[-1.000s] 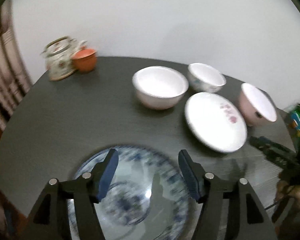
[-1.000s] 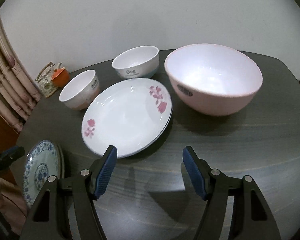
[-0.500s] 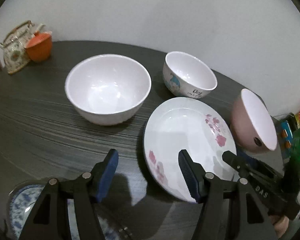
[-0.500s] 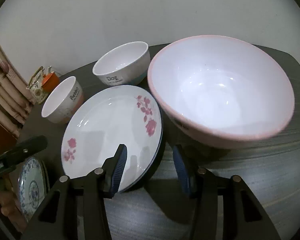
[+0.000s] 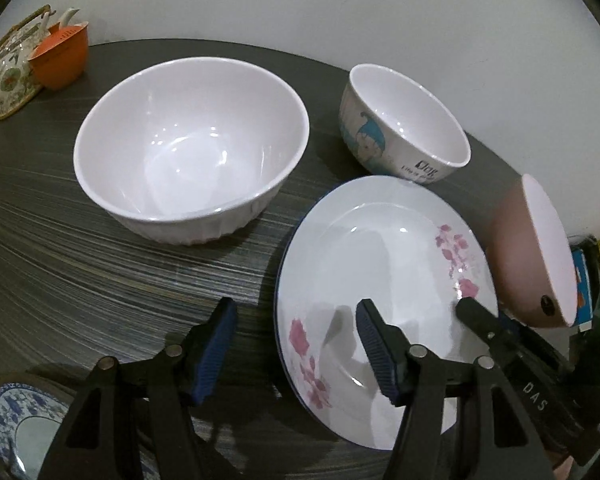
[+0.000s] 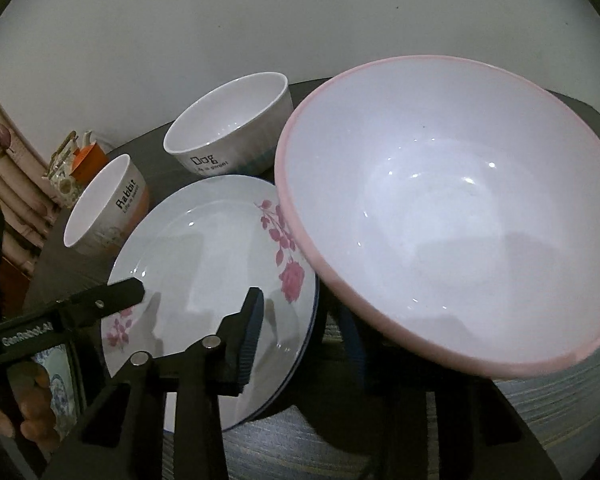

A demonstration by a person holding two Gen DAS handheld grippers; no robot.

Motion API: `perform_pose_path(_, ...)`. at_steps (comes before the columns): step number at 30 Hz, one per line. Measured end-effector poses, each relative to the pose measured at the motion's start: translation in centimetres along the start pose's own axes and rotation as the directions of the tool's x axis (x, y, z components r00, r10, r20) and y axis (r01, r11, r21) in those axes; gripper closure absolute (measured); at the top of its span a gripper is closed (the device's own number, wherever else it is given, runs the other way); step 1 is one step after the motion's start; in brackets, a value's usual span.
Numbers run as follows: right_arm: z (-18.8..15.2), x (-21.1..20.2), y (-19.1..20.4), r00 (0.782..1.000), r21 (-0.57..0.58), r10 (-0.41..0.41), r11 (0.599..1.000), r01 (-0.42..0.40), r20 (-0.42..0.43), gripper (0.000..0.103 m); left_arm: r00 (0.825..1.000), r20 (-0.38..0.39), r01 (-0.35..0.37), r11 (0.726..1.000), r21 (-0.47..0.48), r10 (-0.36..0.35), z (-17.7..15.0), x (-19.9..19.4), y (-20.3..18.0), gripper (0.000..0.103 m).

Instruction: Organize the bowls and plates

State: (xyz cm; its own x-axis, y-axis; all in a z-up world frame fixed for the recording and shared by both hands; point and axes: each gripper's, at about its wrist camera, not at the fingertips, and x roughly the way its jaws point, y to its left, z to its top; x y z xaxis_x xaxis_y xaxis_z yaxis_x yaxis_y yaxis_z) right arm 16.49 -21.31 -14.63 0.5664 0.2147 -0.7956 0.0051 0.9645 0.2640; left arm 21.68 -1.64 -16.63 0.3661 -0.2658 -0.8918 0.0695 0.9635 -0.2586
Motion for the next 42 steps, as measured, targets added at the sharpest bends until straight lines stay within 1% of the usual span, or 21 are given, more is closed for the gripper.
perform_pose_path(1, 0.0, 0.0, -0.1, 1.0, 0.002, 0.003, 1.0, -0.003, -0.001, 0.079, 1.0, 0.004, -0.001, 1.0, 0.005, 0.001, 0.1, 0.2, -0.2, 0.057)
perform_pose_path(2, 0.0, 0.0, -0.1, 1.0, 0.002, 0.002, 1.0, -0.002, -0.003, 0.082, 1.0, -0.006, 0.008, 1.0, 0.01, -0.008, 0.2, 0.4, -0.4, 0.064)
perform_pose_path(3, 0.0, 0.1, -0.2, 1.0, 0.001, 0.002, 1.0, -0.002, -0.011, 0.086, 1.0, -0.01, 0.008, 1.0, 0.011, -0.008, 0.2, 0.4, -0.5, 0.067)
perform_pose_path(4, 0.0, 0.1, -0.3, 1.0, 0.006, 0.009, 1.0, -0.009, -0.012, 0.088, 1.0, -0.019, 0.017, 1.0, 0.009, -0.017, 0.2, 0.6, -0.6, 0.075)
perform_pose_path(8, 0.0, -0.1, -0.3, 1.0, 0.01, 0.011, 1.0, -0.011, -0.024, 0.088, 0.999, -0.031, -0.008, 1.0, 0.015, 0.009, 0.0, 0.6, -1.1, 0.078)
perform_pose_path(14, -0.7, -0.7, -0.3, 0.998, 0.026, 0.013, 1.0, -0.011, -0.058, 0.088, 0.996, -0.089, -0.001, 0.999, 0.036, 0.004, -0.6, 0.9, -2.2, 0.079)
perform_pose_path(17, -1.3, -1.0, -0.3, 0.997, 0.039, 0.016, 0.999, -0.013, -0.078, 0.088, 0.994, -0.109, 0.005, 0.999, 0.043, 0.0, -1.7, 0.6, -2.5, 0.079)
perform_pose_path(22, -3.3, -2.5, -1.1, 0.993, 0.067, 0.02, 0.998, -0.012, -0.115, 0.089, 0.991, -0.134, 0.013, 0.998, 0.062, -0.004, -3.6, 0.1, -3.0, 0.079)
perform_pose_path(27, -5.2, -4.0, -1.6, 0.991, 0.099, 0.03, 0.995, -0.017, -0.133, 0.089, 0.989, -0.146, 0.016, 0.997, 0.07, -0.005, -6.6, -0.3, -4.2, 0.079)
perform_pose_path(34, -8.2, -5.9, -2.0, 0.989, 0.14, 0.044, 0.99, -0.024, -0.144, 0.089, 0.988, -0.155, 0.012, 0.997, 0.07, -0.001, -8.0, -0.2, -4.5, 0.079)
perform_pose_path(35, -8.6, -6.2, -2.0, 0.988, 0.143, 0.045, 0.989, -0.024, -0.147, 0.089, 0.988, -0.156, 0.011, 0.998, 0.067, -0.001, -9.1, -0.6, -5.3, 0.079)
perform_pose_path(38, -9.4, -6.6, -1.6, 0.986, 0.147, 0.051, 0.989, -0.027, -0.156, 0.089, 0.987, -0.163, 0.011, 0.998, 0.067, 0.001, -9.6, -0.1, -5.8, 0.079)
perform_pose_path(42, -10.6, -7.2, -1.4, 0.983, 0.157, 0.06, 0.987, -0.033, -0.171, 0.089, 0.982, -0.187, 0.018, 0.998, 0.065, -0.006, -10.8, -1.1, -5.4, 0.079)
